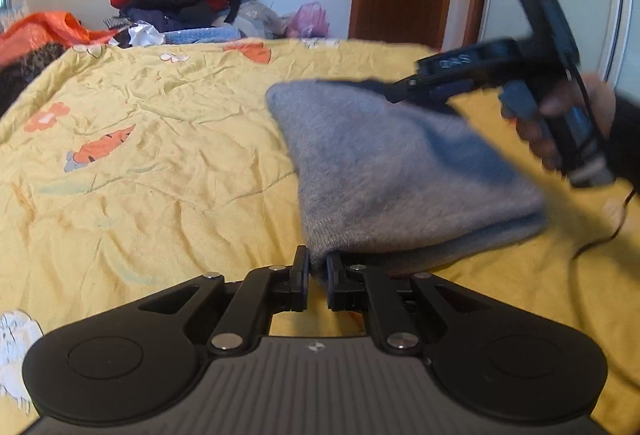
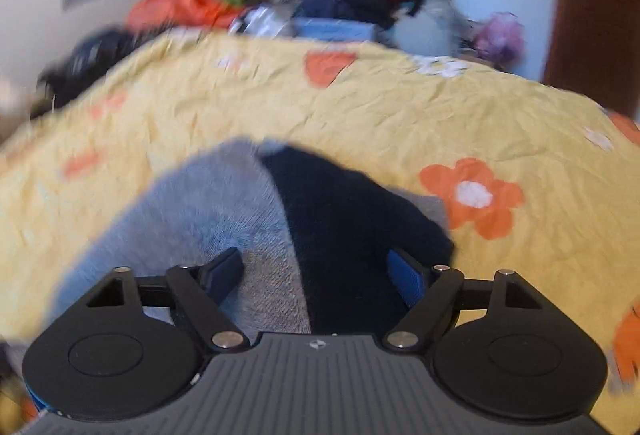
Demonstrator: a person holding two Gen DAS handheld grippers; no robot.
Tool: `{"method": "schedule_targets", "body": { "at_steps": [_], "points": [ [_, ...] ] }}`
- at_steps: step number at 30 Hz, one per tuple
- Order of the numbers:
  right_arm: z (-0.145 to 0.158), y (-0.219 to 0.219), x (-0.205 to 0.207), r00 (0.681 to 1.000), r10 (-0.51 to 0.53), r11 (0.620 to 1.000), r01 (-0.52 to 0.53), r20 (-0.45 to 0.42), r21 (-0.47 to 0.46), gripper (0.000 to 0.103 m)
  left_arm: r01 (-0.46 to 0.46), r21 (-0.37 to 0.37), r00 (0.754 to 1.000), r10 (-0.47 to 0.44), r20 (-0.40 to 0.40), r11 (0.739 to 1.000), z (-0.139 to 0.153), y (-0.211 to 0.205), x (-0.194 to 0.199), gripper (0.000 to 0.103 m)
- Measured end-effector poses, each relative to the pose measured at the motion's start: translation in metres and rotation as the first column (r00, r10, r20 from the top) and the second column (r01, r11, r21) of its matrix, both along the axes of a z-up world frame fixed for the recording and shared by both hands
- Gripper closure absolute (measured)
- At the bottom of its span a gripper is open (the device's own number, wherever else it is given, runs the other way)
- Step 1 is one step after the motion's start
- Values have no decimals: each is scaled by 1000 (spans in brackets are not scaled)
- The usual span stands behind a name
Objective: Fold small clothes
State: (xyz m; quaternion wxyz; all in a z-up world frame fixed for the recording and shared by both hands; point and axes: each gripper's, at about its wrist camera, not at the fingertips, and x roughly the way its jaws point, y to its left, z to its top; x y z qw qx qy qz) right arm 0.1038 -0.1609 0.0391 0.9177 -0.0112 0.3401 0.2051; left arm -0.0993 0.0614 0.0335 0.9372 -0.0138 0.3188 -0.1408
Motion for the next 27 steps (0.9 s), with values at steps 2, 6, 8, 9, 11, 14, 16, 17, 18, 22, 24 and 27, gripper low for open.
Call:
{"method": "schedule_targets", "body": {
  "at_steps": [2,6,8,9,11,14,16,17,18,22,24,27],
  "points": [
    [17,-28,-24,1000,4,985,-3,-5,173,11,-16,-142,1000,15,-7,990,9,22,-4,76],
    [9,-81,-50,985,-2,944,59,-175,323,11,-86,-409,993,46,-107,909,5,64,13,41],
    [-3,-98,-61,972,-18,941,96,-235,324,14,-121,-484,982,34,-186,866,-6,72,30,41],
    [-9,-104,-69,966,-26,939,112,-258,325,15,-144,-500,974,34,-222,854,-12,71,38,42],
    [-20,-113,-79,949,-22,924,140,-316,355,18,-155,-517,962,8,-275,842,-21,65,53,43],
    [-35,-107,-94,929,35,908,124,-367,400,18,-125,-533,945,-63,-322,837,-31,46,71,45],
    [-35,-96,-102,930,78,910,81,-360,407,19,-100,-509,938,-89,-335,855,-33,33,80,77],
    [-33,-91,-104,930,88,912,69,-358,404,24,-102,-483,930,-89,-356,869,-34,27,85,85],
    [-33,-86,-103,925,106,915,53,-365,401,51,-101,-477,926,-93,-367,873,-35,23,88,87],
    [-35,-68,-98,912,152,941,-16,-382,337,82,-66,-419,935,-90,-342,905,-20,15,83,92],
    [-25,-71,-99,912,172,943,-42,-373,330,83,-32,-426,945,-111,-308,904,-3,16,66,93],
    [-5,-83,-115,906,242,929,-113,-347,353,83,22,-432,946,-159,-284,902,11,14,37,93]
  ]
}}
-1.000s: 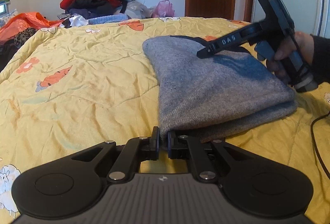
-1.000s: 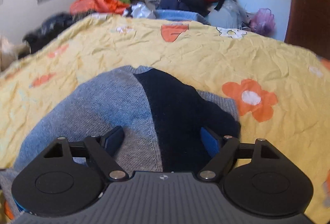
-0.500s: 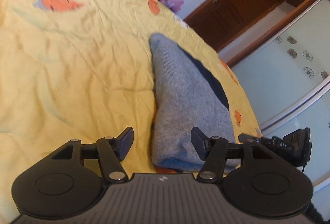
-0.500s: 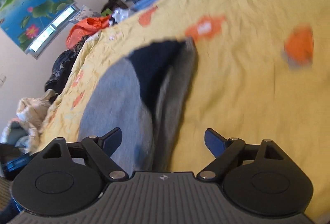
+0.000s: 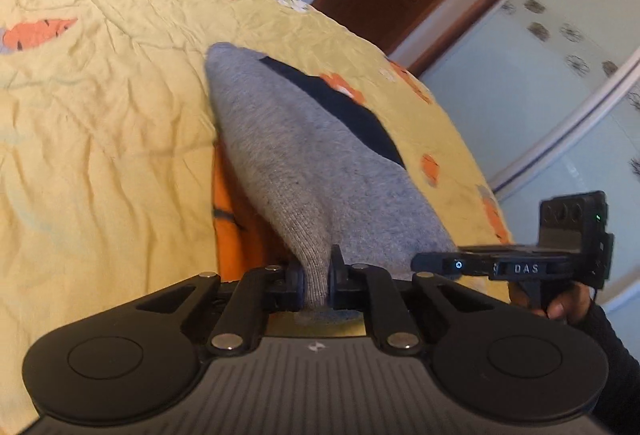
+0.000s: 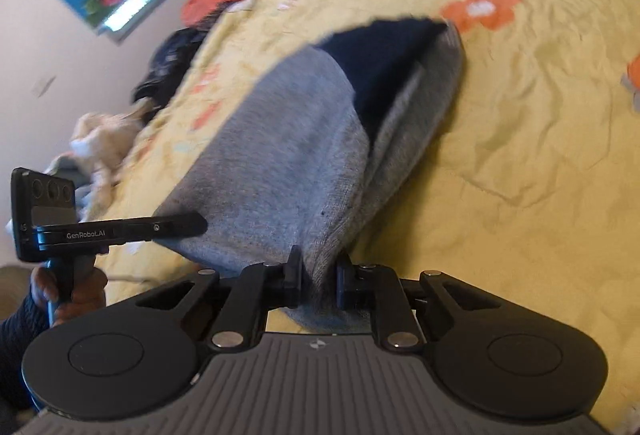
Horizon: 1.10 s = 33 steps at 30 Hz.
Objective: Fold small clothes
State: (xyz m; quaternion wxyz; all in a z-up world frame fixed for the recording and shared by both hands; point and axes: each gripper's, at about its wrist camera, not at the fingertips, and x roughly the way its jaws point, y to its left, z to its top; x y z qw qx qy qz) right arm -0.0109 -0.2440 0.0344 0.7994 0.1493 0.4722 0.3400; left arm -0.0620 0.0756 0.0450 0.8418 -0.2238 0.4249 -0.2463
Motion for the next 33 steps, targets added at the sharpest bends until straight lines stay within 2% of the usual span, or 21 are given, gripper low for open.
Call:
{"method": "schedule_targets", "body": {
  "at_steps": [3,4,6,8,9,10,11,12,14,18,20,21,22,23,24,26,28,29,31,32,33],
  "points": [
    [-2,-9,-20,999,51,998,-51,-15,-35,79,36,103,999,-35,-15,994,-17,-10,-17,92],
    [-9,-11,-23,999,42,998,-44,-29,-55,68,33,132,999,-29,-31,991,-25,-11,-19,92],
    [-17,-20,-28,999,9,999,-11,-43,-36,56,22,107,999,-19,-28,994,-23,-3,-21,86],
    [-8,-35,-26,997,-71,997,72,-37,21,35,14,81,1000,-15,5,997,-8,10,-24,73],
    [-1,-44,-24,993,-117,991,118,-16,67,20,2,67,999,-6,48,998,3,15,-24,57],
    [6,-52,-19,987,-159,981,157,3,116,15,-19,60,995,13,100,998,12,19,-21,30],
    [11,-58,-11,981,-193,969,189,10,157,12,-58,66,987,47,151,996,21,21,-15,18],
    [13,-61,1,976,-216,959,211,5,188,12,-95,73,980,80,184,993,25,21,-5,10],
    [9,-60,34,970,-244,945,242,-18,218,12,-116,82,977,99,189,990,21,17,26,10],
    [-10,-36,98,955,-290,942,295,-57,161,14,-139,135,988,129,80,981,-12,-2,86,12],
    [-18,-18,121,961,-270,952,277,-68,132,14,-153,174,988,144,61,973,-22,-10,105,22],
    [-22,-11,128,962,-264,956,271,-73,114,17,-156,176,988,151,42,972,-28,-12,114,36],
    [-26,-4,134,961,-266,958,272,-71,96,47,-160,161,987,153,52,974,-30,-12,117,50],
    [-28,2,136,965,-258,962,261,-48,83,80,-157,164,987,150,51,974,-32,-13,118,52],
    [-29,9,138,972,-235,971,236,-23,43,86,-161,176,987,154,56,971,-33,-15,118,52],
    [-27,15,138,971,-223,973,227,84,-32,87,-168,217,984,152,88,962,-32,-23,112,52],
    [-31,17,137,968,-221,972,228,119,-50,86,-178,242,981,153,117,954,-29,-28,105,50],
    [-32,17,136,964,-235,969,241,124,-43,83,-183,228,980,161,114,956,-27,-26,99,49],
    [-27,10,126,956,-276,961,278,99,-10,54,-171,172,984,161,71,970,-25,-18,85,31],
    [-24,2,118,953,-297,955,297,62,6,23,-160,140,987,155,46,977,-26,-13,76,26],
    [-21,-7,107,954,-299,954,297,27,47,5,-148,106,989,146,25,983,-28,-7,65,23]
  ]
}}
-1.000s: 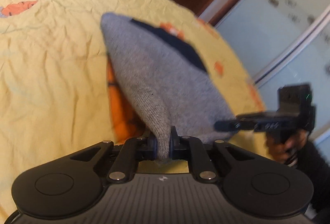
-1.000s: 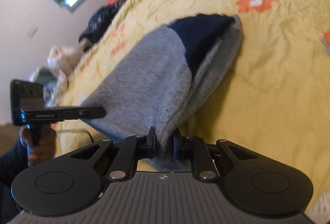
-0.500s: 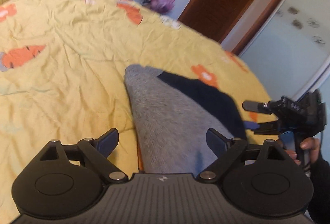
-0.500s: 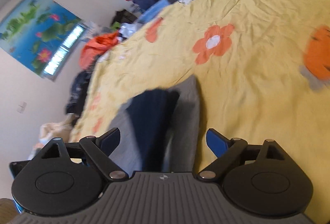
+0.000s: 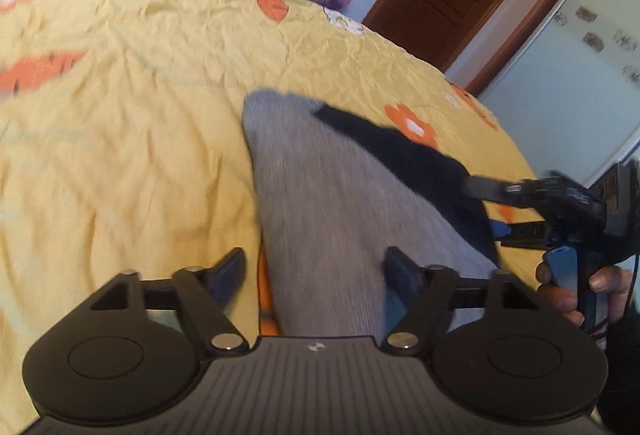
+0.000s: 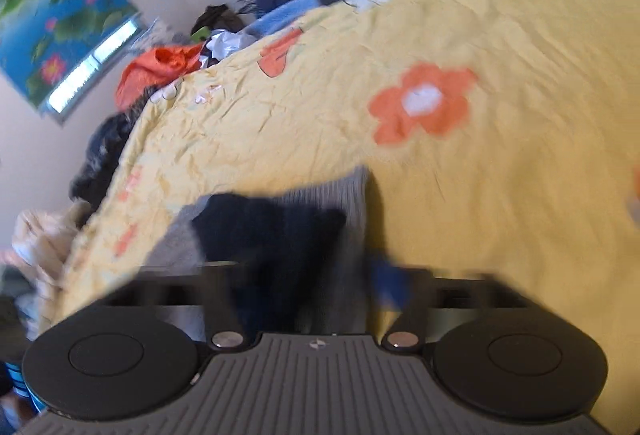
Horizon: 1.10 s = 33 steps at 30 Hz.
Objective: Fold small clothes
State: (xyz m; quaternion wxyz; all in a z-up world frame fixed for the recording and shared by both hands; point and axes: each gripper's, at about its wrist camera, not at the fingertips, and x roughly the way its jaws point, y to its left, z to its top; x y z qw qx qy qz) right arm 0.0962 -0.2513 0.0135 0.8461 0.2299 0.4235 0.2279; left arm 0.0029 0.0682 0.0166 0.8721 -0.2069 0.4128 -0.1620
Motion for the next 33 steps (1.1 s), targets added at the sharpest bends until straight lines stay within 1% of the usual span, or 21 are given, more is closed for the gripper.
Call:
{"method": "schedule_targets", "body": {
  "at_steps": [2,4,6,8,9,10,11,15,18,20,21,22,23,24,25,26,27,28,30,31,33],
  "points": [
    [3,-17,-29,999,48,994,-47,-4,97,8,25,-75,999,-27,-20,997,-5,9,-22,23],
    [1,-25,-56,991,121,988,-115,-53,106,17,36,-153,998,-43,-44,988,-9,15,-36,23],
    [-6,-27,-77,981,168,981,-157,-101,113,21,48,-265,993,-74,-88,963,-16,16,-38,24],
    [-9,-22,-93,975,204,975,-194,-90,111,27,54,-325,989,-94,-111,944,-22,11,-36,25],
    [-11,-17,-97,970,226,969,-215,-92,119,45,68,-308,988,-108,-113,949,-22,5,-36,40],
    [-14,-11,-98,962,249,965,-236,-111,119,74,78,-261,985,-115,-129,962,-22,-3,-33,72],
    [-17,-4,-100,954,268,962,-258,-132,88,81,79,-206,982,-111,-151,975,-22,-9,-32,84],
    [-2,4,-115,943,323,945,-325,-74,-16,83,103,-121,981,-121,-155,987,-11,-13,-43,87],
    [5,1,-128,946,321,941,-325,-53,-90,83,129,-55,984,-135,-113,990,-13,-13,-50,85],
    [-4,-2,-129,953,294,953,-298,-66,-60,83,130,-44,988,-133,-79,991,-14,-13,-56,85],
    [-8,-7,-130,962,265,963,-267,-61,-24,78,120,-33,989,-123,-80,992,-10,-12,-58,79],
    [-8,-11,-131,970,230,973,-230,-75,8,70,92,-5,993,-92,-75,996,-3,-7,-66,70],
    [-5,-15,-135,979,186,982,-186,-81,16,65,58,44,998,-57,-33,997,7,-7,-77,66],
    [2,-18,-145,989,143,990,-143,-47,-5,62,29,110,999,-34,43,994,17,-7,-91,51],
    [12,-19,-157,994,113,993,-112,13,-35,59,-13,192,991,-13,135,981,27,-10,-107,27],
    [22,-18,-170,994,91,994,-87,67,-68,55,-59,263,976,1,217,963,33,-15,-121,18],
    [28,-15,-183,992,76,993,-66,104,-94,41,-91,307,960,2,278,947,35,-21,-134,15],
    [31,-11,-195,991,63,993,-50,122,-110,25,-110,328,953,6,303,938,34,-28,-144,15],
    [26,6,-212,990,54,985,-31,131,-170,9,-99,317,962,10,271,943,21,-40,-152,15],
    [20,16,-217,990,62,974,-32,130,-223,9,-96,320,969,15,248,943,12,-46,-154,15],
    [5,37,-224,991,66,937,-22,114,-347,7,-102,374,980,28,198,922,-5,-59,-153,15]
  ]
}}
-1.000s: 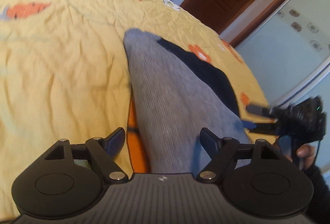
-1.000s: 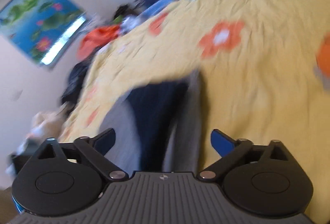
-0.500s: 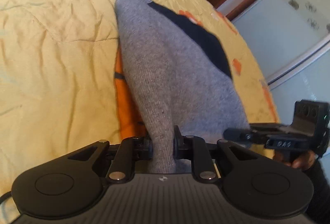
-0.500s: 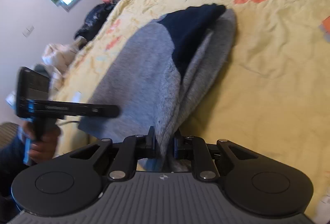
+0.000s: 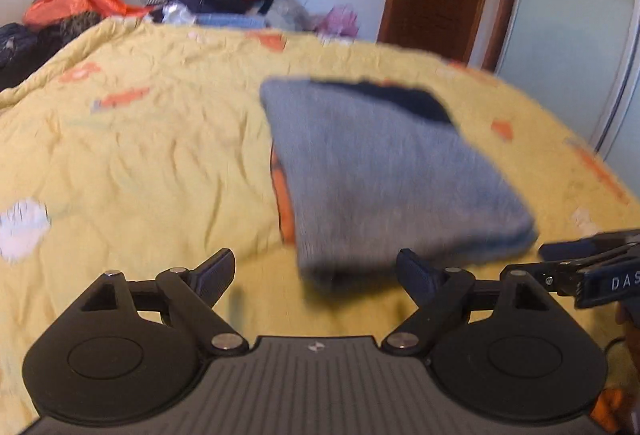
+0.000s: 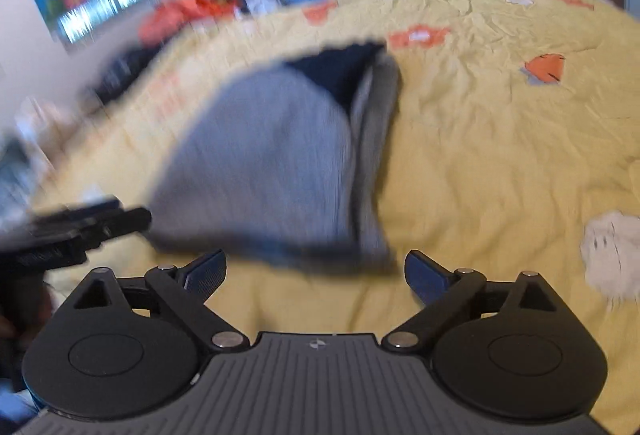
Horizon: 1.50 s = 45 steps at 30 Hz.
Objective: Fold small clothes
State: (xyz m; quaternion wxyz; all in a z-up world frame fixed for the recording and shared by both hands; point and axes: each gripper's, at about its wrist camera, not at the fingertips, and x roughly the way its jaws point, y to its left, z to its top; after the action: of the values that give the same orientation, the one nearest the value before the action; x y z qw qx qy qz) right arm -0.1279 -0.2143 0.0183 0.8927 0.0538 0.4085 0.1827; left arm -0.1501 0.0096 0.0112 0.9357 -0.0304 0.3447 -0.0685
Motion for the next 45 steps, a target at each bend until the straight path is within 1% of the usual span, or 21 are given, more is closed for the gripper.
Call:
{"method": "schedule_targets", "body": {
  "at_steps": [1,2,3,4,5,7,9,11,13,15,16,19,21,25,45],
  "points": [
    [-5,6,-4,1000,-8,999,8,14,-54,1,-16,30,1000,16,-21,999,-7,-3,1,15],
    [-7,13,-10,998,1,995,6,65,-103,1,-22,61,1000,23,-15,998,-10,-6,1,15],
    [-11,19,-15,996,2,988,12,88,-155,1,-19,97,1000,18,4,995,-11,-10,-3,15],
    [-14,26,-15,996,0,980,17,85,-199,0,-11,119,1000,10,3,993,-13,-12,-2,14],
    [-16,31,-14,997,-2,975,20,80,-223,0,-11,131,1000,10,9,991,-17,-14,-2,10],
    [-17,35,-13,994,-19,969,44,106,-244,0,-23,128,1000,20,24,992,-21,-13,0,0],
    [-18,35,-8,993,-62,969,85,105,-233,0,-30,117,999,25,46,993,-24,-12,1,0],
    [-18,37,-6,990,-109,967,128,94,-222,0,-31,119,999,26,47,992,-24,-13,1,0],
    [-16,40,-2,989,-135,964,146,67,-222,0,-32,117,998,26,52,993,-24,-12,0,0],
    [-16,43,-3,987,-147,961,156,58,-229,0,-34,117,998,27,56,993,-24,-13,-2,0],
    [-18,45,-5,987,-146,958,159,73,-237,0,-37,113,998,30,58,993,-24,-12,-2,0],
    [-26,43,-12,977,-140,961,174,163,-216,0,-33,114,998,26,64,993,-25,-11,-3,0],
    [-29,42,-16,970,-141,962,181,196,-205,0,-31,113,997,24,68,993,-25,-11,-4,0],
    [-29,43,-16,968,-151,960,192,203,-202,0,-47,115,996,39,75,992,-26,-11,-6,0],
    [-30,45,-13,966,-156,959,199,208,-202,0,-49,116,996,40,76,992,-25,-10,-7,0]
  ]
}}
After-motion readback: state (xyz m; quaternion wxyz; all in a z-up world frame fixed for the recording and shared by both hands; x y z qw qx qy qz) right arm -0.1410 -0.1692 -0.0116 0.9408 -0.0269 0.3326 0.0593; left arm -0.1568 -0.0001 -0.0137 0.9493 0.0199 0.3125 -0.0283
